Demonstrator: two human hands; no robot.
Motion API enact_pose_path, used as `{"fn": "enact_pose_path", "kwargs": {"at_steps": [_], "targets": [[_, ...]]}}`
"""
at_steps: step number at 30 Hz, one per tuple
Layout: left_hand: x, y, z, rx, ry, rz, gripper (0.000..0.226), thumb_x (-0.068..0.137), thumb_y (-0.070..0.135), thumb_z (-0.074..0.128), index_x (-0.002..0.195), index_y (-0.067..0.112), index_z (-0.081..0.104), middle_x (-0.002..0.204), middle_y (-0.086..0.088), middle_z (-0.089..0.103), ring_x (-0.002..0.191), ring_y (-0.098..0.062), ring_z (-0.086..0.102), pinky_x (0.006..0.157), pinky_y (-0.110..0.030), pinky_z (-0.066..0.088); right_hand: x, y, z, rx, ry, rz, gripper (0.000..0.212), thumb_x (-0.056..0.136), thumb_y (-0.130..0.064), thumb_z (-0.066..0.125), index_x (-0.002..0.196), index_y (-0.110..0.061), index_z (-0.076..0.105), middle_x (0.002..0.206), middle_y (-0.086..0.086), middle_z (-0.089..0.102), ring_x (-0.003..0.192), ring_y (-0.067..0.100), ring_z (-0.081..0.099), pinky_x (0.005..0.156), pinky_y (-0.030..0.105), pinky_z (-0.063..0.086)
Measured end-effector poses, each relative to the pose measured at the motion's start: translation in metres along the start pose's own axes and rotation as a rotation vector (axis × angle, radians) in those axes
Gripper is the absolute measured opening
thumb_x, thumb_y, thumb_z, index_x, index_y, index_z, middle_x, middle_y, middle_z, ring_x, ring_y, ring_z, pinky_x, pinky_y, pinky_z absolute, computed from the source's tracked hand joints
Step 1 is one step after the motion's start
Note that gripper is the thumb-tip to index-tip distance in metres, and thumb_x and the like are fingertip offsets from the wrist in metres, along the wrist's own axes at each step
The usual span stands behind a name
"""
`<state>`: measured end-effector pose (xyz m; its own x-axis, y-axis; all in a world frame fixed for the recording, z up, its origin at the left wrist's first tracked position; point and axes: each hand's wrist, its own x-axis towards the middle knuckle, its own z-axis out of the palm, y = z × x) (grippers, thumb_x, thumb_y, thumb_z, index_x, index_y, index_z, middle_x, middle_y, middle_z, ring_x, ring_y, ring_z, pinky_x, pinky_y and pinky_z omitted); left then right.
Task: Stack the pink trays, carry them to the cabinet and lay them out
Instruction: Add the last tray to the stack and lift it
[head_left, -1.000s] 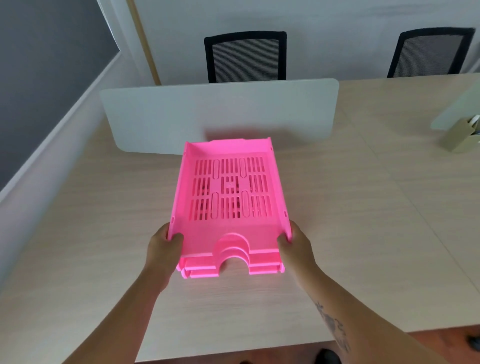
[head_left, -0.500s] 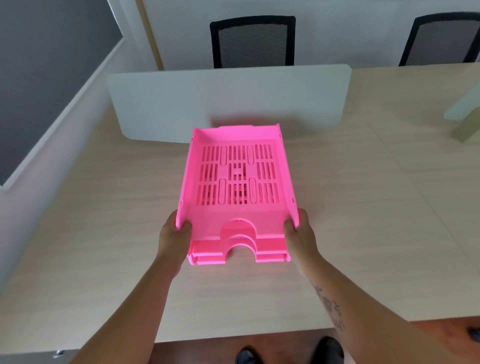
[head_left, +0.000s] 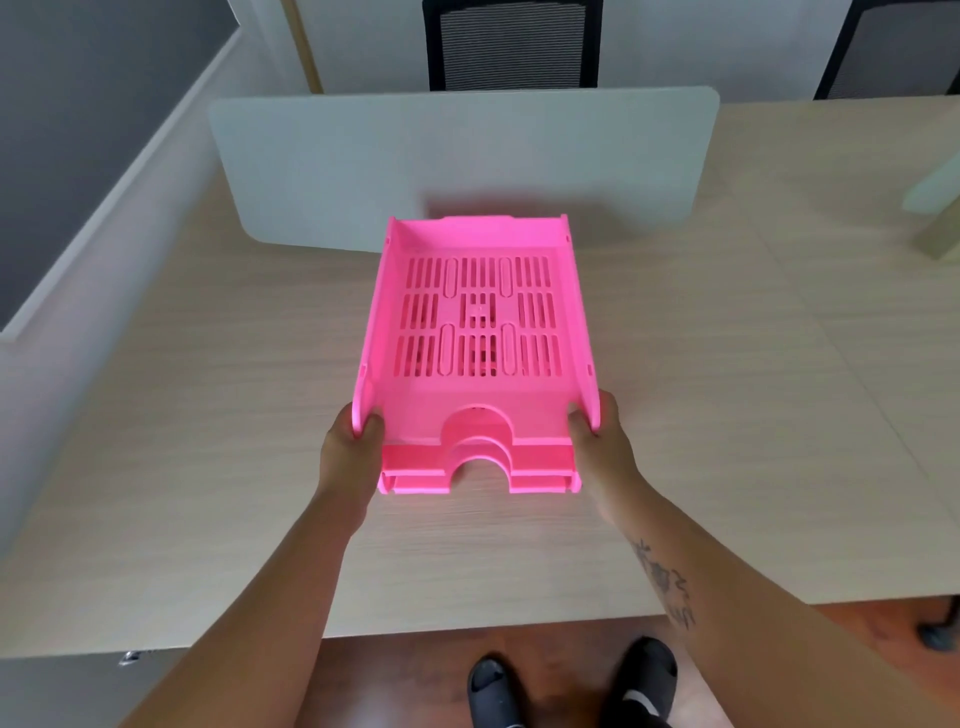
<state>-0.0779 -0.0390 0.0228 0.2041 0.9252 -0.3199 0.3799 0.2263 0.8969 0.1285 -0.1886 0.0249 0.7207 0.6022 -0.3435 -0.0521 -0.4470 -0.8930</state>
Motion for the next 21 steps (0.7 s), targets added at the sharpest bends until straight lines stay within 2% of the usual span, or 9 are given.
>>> {"fn": "enact_pose_path", "kwargs": {"at_steps": [3,7,9,12,14,17,19,21], "targets": [[0.003,0.000,0.003,-0.046,-0.014,-0.030,0.028,0.100,0.021,0.044,0.126,0.021,0.054,0.097,-0.003,0.067,0.082,-0.015,0.063,0.061,-0.027,0.050,0.005,0.001,0.002,0.071,-0.001,0.040,0.040,0.103,-0.033,0.044,0.141,-0.025,0.039,0.118,0.005,0.064,0.106,0.030,0.065,0.092,0.050,0.055],[0.003,-0.001,0.002,-0.085,-0.057,-0.044,0.029,0.101,0.024,0.044,0.128,0.020,0.054,0.101,-0.004,0.068,0.087,-0.015,0.063,0.063,-0.026,0.050,0.006,0.002,0.003,0.097,-0.029,0.068,0.039,0.103,-0.034,0.043,0.140,-0.022,0.046,0.116,0.006,0.067,0.104,0.030,0.066,0.082,0.041,0.056],[0.003,-0.003,-0.001,-0.108,-0.089,-0.068,0.028,0.101,0.025,0.046,0.127,0.021,0.055,0.105,-0.006,0.069,0.092,-0.018,0.065,0.071,-0.031,0.054,0.005,0.005,0.001,0.093,-0.033,0.055,0.041,0.103,-0.035,0.043,0.142,-0.024,0.046,0.118,0.006,0.068,0.104,0.029,0.067,0.080,0.040,0.057],[0.000,-0.012,-0.005,-0.146,-0.130,-0.086,0.037,0.099,0.032,0.048,0.133,0.019,0.054,0.113,-0.010,0.071,0.105,-0.027,0.066,0.092,-0.047,0.054,-0.001,0.012,-0.001,0.123,-0.060,0.067,0.045,0.102,-0.040,0.044,0.146,-0.030,0.042,0.121,0.005,0.068,0.107,0.027,0.067,0.087,0.045,0.058],[-0.004,-0.018,-0.005,-0.172,-0.142,-0.085,0.044,0.098,0.037,0.049,0.136,0.015,0.053,0.114,-0.011,0.071,0.107,-0.027,0.066,0.097,-0.048,0.051,-0.006,0.018,0.000,0.132,-0.078,0.072,0.051,0.099,-0.044,0.047,0.148,-0.034,0.038,0.124,0.003,0.068,0.110,0.026,0.066,0.094,0.052,0.055],[-0.005,-0.022,-0.003,-0.220,-0.130,-0.109,0.049,0.095,0.044,0.052,0.136,0.016,0.053,0.113,-0.010,0.073,0.106,-0.027,0.068,0.097,-0.048,0.051,-0.010,0.023,0.002,0.133,-0.090,0.052,0.064,0.090,-0.053,0.053,0.149,-0.039,0.033,0.127,-0.001,0.066,0.114,0.024,0.065,0.098,0.055,0.052],[-0.004,-0.023,-0.001,-0.223,-0.126,-0.116,0.050,0.095,0.047,0.051,0.135,0.018,0.053,0.112,-0.009,0.073,0.105,-0.028,0.069,0.095,-0.048,0.052,-0.008,0.025,0.004,0.146,-0.075,0.043,0.061,0.093,-0.048,0.055,0.149,-0.037,0.035,0.126,0.000,0.067,0.112,0.024,0.066,0.097,0.050,0.054],[-0.001,-0.021,0.002,-0.219,-0.126,-0.120,0.050,0.095,0.049,0.049,0.133,0.017,0.054,0.111,-0.010,0.073,0.103,-0.029,0.069,0.089,-0.046,0.055,-0.004,0.024,0.007,0.158,-0.039,0.026,0.054,0.097,-0.039,0.054,0.148,-0.031,0.039,0.121,0.001,0.068,0.105,0.021,0.067,0.081,0.033,0.057]]}}
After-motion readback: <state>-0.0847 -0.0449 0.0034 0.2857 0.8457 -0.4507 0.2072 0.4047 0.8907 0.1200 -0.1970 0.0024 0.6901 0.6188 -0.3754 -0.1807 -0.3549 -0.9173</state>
